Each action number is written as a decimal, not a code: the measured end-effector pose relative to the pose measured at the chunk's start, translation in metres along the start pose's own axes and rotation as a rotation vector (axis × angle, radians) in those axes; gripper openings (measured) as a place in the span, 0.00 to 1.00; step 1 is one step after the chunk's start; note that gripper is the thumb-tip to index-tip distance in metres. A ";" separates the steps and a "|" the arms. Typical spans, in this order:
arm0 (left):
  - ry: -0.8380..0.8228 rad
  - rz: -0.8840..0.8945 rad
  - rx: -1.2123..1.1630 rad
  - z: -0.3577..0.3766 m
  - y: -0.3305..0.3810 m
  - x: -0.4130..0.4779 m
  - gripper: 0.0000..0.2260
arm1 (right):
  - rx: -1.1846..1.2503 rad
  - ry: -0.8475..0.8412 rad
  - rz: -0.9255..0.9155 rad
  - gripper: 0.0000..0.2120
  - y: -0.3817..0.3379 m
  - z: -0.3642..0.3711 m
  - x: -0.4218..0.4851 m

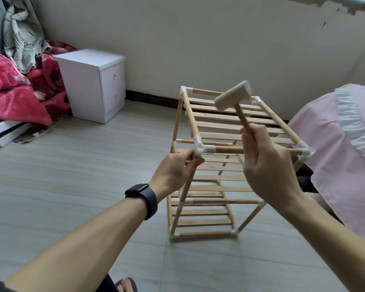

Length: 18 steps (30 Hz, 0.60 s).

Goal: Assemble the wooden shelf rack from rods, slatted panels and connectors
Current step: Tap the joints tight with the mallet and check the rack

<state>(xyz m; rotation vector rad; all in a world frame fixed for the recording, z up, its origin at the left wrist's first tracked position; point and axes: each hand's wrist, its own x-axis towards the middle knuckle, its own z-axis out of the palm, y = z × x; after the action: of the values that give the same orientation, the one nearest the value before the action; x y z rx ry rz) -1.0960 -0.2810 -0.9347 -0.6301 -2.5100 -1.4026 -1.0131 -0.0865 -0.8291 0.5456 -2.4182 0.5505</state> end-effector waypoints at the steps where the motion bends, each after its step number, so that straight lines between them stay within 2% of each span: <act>1: 0.003 -0.002 0.000 0.000 0.000 0.000 0.15 | -0.039 -0.106 0.006 0.08 -0.003 0.004 -0.002; 2: 0.005 -0.004 -0.001 0.001 0.000 0.000 0.14 | -0.073 -0.258 0.028 0.09 -0.001 0.007 -0.005; 3: 0.005 -0.001 0.001 0.001 -0.001 0.000 0.13 | -0.088 -0.323 0.053 0.10 0.001 0.006 -0.005; 4: 0.005 0.005 0.003 0.001 -0.001 0.000 0.13 | -0.072 -0.276 0.068 0.10 0.005 0.005 -0.002; 6: 0.009 0.012 0.000 0.001 -0.002 0.001 0.13 | 0.004 -0.040 0.057 0.09 0.003 0.000 0.004; 8: 0.007 0.013 -0.001 0.001 -0.003 0.001 0.13 | 0.020 0.009 0.043 0.08 0.000 0.003 -0.001; 11: 0.009 0.018 0.012 0.001 -0.003 0.001 0.14 | -0.032 -0.309 0.113 0.08 0.004 0.009 -0.009; 12: 0.010 0.021 0.015 0.001 -0.004 0.001 0.14 | -0.024 -0.264 0.125 0.08 0.006 0.007 -0.006; 14: 0.012 0.021 0.018 0.000 -0.005 0.000 0.15 | 0.041 -0.039 0.093 0.09 0.006 0.002 -0.002; 15: 0.010 0.018 0.019 0.001 -0.005 0.000 0.15 | 0.035 0.008 0.080 0.09 0.004 0.001 -0.004; 16: 0.011 0.018 0.021 0.001 -0.005 0.001 0.14 | -0.019 -0.020 0.058 0.10 0.001 0.003 -0.006; 18: 0.014 0.017 0.025 0.002 -0.004 0.001 0.13 | -0.110 -0.244 0.067 0.10 -0.002 0.012 -0.013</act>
<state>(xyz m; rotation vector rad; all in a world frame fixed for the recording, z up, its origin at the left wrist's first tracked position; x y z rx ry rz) -1.0986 -0.2814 -0.9383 -0.6329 -2.5012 -1.3635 -1.0083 -0.0909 -0.8453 0.5114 -2.6878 0.3941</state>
